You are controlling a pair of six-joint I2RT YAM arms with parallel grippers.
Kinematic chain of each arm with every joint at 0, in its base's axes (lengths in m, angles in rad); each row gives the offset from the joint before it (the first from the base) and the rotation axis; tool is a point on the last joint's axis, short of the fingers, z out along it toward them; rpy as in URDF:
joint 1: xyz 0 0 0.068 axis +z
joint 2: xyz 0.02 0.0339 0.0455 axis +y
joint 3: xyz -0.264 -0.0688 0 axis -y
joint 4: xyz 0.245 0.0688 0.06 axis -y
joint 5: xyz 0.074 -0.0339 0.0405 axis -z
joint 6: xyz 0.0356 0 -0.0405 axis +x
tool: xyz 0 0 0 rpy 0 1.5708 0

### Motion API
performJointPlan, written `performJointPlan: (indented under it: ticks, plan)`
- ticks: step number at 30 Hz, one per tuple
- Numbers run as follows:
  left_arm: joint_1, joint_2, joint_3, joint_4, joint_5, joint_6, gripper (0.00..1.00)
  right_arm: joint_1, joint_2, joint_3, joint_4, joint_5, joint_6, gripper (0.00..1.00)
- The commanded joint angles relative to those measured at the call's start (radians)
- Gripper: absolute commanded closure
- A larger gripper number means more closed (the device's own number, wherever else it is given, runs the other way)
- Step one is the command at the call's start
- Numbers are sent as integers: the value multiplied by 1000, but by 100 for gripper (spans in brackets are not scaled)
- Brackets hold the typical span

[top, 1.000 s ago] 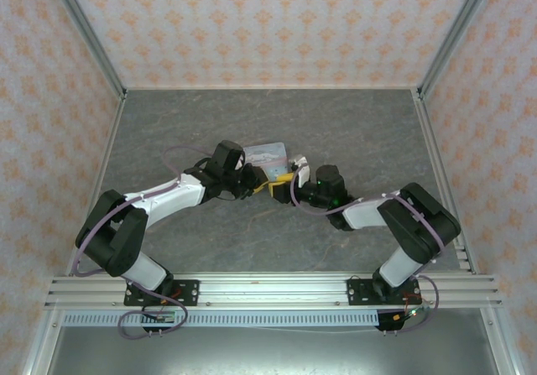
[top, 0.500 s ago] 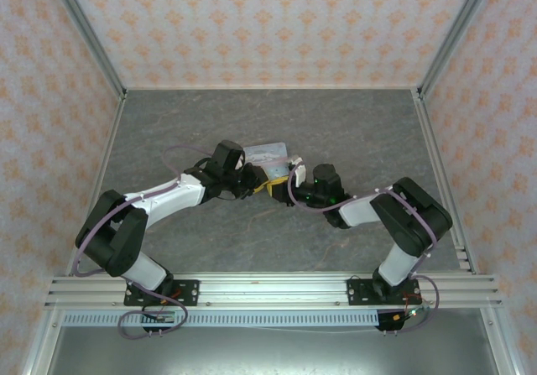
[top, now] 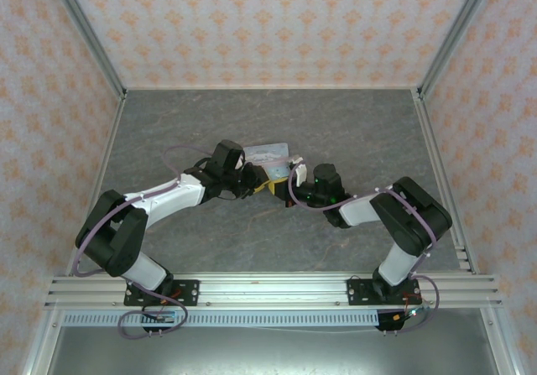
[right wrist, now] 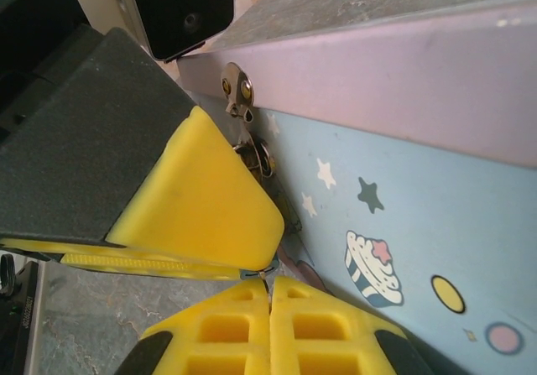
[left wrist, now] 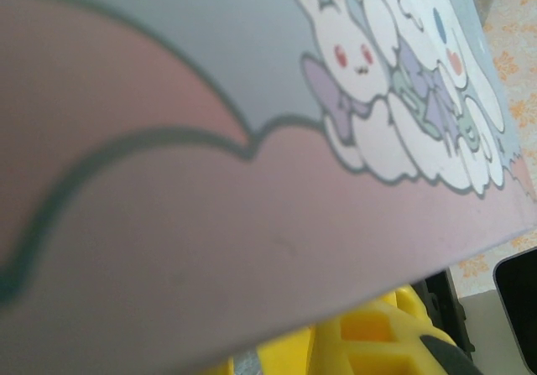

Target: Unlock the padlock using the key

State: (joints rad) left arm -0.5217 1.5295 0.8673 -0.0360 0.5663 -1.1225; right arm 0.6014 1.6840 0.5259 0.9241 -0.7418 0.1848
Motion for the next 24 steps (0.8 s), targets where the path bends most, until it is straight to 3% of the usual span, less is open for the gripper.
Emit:
performJointPlan:
  ticks: [1,6,16,20,24]
  plan:
    - [0,-55,-9,43,-17,36,77,5,-9,28,41,-22,31,100]
    - [20,-105,-50,66,-68,35,61,11,3,31,17,-20,70,100]
    - [69,-189,-168,80,-131,-9,39,78,48,10,31,57,196,100]
    - [83,-240,-259,144,-171,-65,35,108,56,-7,88,96,304,100]
    - [83,-265,-338,244,-190,-126,39,133,52,-9,88,132,399,100]
